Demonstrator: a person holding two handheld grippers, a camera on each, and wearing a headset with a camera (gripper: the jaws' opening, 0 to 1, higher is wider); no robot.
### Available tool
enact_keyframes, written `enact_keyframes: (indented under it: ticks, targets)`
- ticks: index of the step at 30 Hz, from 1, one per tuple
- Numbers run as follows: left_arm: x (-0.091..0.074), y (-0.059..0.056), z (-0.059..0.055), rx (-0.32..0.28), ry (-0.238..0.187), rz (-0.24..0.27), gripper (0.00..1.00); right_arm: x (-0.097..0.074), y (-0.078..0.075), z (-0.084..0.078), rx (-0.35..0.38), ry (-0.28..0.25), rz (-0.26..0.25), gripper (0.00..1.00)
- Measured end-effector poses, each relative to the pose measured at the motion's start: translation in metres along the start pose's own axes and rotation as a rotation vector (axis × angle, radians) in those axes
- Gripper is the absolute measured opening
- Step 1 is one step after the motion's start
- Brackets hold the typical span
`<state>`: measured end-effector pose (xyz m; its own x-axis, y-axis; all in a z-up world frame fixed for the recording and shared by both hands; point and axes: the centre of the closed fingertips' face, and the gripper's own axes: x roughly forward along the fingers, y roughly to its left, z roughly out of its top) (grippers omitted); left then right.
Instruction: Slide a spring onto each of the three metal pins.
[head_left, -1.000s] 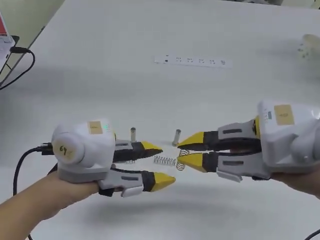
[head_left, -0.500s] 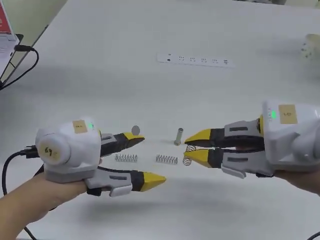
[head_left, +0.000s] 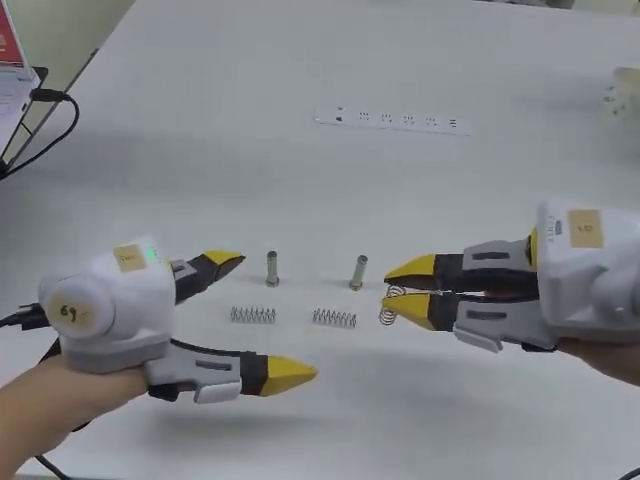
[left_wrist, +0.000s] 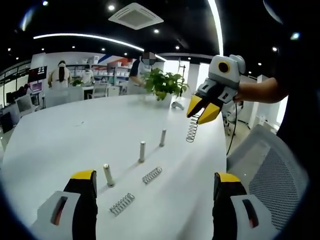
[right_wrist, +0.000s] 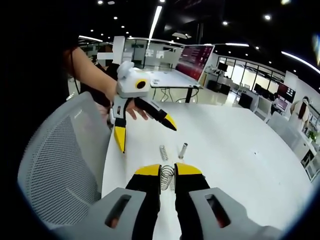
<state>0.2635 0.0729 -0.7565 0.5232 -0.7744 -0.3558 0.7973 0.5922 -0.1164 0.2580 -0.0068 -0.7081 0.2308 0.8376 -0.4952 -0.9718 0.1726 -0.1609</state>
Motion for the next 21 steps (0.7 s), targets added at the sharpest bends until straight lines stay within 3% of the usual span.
enact_keyframes:
  ticks: [11,16,21]
  targets:
    - [-0.007,0.008,-0.005,-0.012,0.007,0.034,0.98,-0.014,-0.021,-0.015,0.032,0.025,-0.085,0.07]
    - [-0.01,0.009,-0.01,-0.008,0.021,0.043,0.98,-0.025,-0.04,-0.027,0.055,0.042,-0.151,0.07]
    - [-0.013,0.01,-0.012,-0.012,0.027,0.046,0.98,-0.036,-0.061,-0.033,0.133,0.013,-0.228,0.07]
